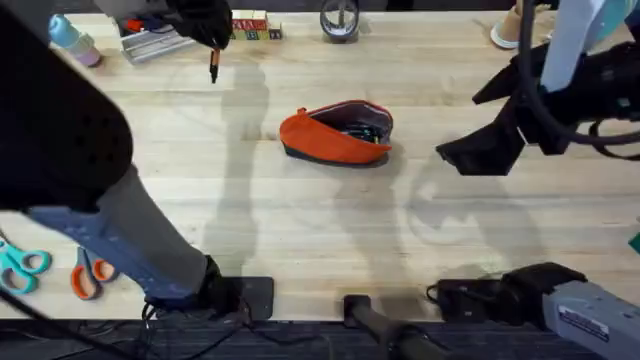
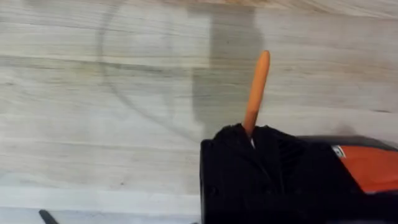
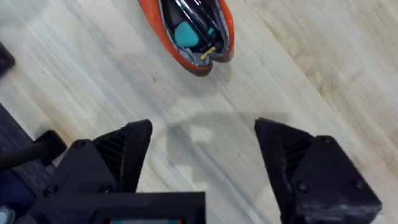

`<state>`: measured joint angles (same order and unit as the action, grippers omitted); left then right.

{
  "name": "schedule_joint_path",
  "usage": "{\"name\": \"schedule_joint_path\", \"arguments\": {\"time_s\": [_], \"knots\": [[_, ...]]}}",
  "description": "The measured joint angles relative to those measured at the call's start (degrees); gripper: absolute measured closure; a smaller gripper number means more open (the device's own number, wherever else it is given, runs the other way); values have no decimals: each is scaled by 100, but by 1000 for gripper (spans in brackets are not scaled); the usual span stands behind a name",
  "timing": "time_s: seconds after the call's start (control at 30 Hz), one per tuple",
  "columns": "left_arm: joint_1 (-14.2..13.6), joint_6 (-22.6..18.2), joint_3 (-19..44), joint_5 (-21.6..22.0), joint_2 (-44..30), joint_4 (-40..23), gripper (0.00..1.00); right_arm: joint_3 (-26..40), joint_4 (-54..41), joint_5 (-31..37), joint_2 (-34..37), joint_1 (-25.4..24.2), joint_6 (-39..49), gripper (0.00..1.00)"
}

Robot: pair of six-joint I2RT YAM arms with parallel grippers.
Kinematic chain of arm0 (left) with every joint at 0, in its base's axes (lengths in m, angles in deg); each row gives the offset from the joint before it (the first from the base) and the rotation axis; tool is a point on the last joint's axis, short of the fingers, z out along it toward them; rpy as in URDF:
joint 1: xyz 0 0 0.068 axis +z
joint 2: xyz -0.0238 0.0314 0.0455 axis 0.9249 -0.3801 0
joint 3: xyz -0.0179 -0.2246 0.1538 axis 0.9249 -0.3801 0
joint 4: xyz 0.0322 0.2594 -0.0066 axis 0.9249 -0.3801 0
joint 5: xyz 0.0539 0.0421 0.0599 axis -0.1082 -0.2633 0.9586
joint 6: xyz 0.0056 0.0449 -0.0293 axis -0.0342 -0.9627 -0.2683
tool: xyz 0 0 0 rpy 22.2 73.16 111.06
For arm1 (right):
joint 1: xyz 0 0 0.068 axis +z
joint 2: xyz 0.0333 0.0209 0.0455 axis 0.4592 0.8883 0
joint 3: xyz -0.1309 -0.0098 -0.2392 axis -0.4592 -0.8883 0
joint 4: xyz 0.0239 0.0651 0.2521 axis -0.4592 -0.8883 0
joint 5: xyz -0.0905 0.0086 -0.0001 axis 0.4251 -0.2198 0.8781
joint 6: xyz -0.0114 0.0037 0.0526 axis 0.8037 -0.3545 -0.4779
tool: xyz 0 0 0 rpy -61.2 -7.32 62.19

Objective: Unzip the bag, pick up the pens from the table one at a time and place them inside, then zip the bag closed.

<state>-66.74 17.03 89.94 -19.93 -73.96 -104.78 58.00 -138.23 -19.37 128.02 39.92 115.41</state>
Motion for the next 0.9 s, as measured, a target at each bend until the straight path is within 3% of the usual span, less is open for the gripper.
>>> {"name": "schedule_joint_path", "arguments": {"time_s": [0.4,0.9], "knots": [[-51,-432,0,-39,596,-443,957,0,0,-1,1,0,-16,6],[-508,-961,0,-295,947,-736,957,0,-1,0,1,0,-16,6]]}}
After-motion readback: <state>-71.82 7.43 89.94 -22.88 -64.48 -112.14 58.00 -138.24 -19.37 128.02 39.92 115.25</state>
